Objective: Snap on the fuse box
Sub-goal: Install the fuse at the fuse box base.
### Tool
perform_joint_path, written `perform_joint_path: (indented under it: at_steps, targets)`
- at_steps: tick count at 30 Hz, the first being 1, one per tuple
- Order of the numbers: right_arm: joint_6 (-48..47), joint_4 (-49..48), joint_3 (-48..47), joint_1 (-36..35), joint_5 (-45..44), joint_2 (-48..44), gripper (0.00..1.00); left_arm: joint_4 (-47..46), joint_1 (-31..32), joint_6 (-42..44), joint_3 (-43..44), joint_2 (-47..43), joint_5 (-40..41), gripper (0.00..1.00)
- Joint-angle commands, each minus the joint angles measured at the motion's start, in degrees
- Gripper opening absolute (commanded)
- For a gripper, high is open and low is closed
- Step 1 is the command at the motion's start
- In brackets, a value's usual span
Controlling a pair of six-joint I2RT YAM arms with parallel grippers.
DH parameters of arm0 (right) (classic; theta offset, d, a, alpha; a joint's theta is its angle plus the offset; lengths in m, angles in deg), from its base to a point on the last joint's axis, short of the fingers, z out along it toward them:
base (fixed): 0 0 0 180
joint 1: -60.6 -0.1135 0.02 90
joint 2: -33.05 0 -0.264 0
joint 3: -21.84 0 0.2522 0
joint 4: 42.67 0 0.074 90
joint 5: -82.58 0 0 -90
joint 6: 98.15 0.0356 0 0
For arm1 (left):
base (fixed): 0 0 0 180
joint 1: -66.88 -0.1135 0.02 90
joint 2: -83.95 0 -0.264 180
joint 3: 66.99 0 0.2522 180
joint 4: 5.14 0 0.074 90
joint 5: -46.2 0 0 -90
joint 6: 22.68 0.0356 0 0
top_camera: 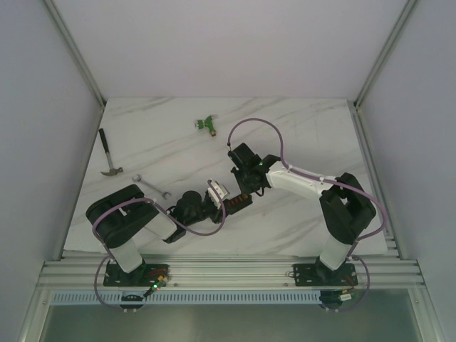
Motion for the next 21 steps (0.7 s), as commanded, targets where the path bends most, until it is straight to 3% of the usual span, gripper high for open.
perform_joint_path:
  at_steps: [1, 12, 21]
  targets:
    - [0.7, 0.4, 0.5, 0.0, -1.5, 1.2, 0.20, 4.2, 0.4, 0.1, -0.1, 0.2, -2.3, 0.46]
    - [0.9, 0.4, 0.3, -0.1, 0.1, 2.4, 0.24, 4.2, 0.4, 0.0, -0.1, 0.3, -2.3, 0.46]
    - [-0.1, 3.3, 0.2, 1.0, -2.6, 0.5, 0.11, 4.4, 0.4, 0.0, -0.3, 0.1, -2.3, 0.46]
